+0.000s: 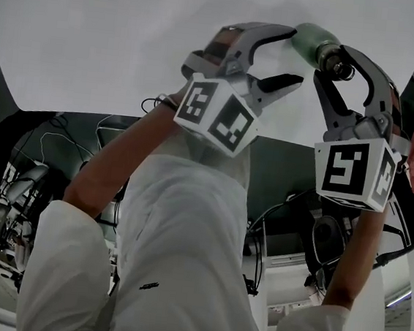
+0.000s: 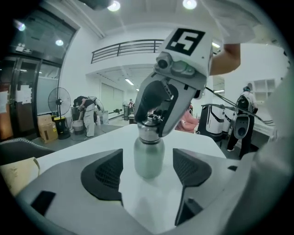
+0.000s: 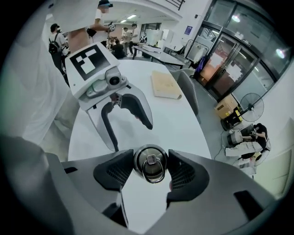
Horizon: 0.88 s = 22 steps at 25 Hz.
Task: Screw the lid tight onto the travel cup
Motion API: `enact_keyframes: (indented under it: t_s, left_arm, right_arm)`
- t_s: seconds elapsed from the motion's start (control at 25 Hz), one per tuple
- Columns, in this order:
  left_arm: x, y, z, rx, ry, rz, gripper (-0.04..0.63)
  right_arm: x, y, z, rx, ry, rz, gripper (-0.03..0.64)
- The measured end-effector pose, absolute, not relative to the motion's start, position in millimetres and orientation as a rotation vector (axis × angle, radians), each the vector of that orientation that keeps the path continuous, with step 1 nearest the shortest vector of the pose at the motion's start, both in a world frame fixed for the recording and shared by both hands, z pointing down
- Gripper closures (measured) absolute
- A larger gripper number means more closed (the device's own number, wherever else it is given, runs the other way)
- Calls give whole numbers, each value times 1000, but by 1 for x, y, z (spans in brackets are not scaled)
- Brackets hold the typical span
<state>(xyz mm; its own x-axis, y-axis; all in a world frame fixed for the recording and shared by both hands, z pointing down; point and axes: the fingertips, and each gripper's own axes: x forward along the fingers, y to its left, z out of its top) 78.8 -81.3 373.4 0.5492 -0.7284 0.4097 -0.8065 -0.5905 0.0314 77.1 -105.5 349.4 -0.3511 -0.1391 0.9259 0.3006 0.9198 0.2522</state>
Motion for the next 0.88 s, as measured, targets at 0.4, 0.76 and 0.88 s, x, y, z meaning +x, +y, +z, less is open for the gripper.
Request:
enact_keyframes:
  t_s: [0.4,0.76,0.88]
  left_arm:
    - [111,-110,382,2620,-1302,452,242]
    - [117,-128,388,2719,-1188,448,224]
    - [119,-131,391,2724,-1169,467,224]
  right_arm:
    - [90,-101,351,-196,-1988,-372,385]
    - [79,-104,350,-287,-2038,-361,385]
    - [78,-102,347,-320,-2045,-363,385]
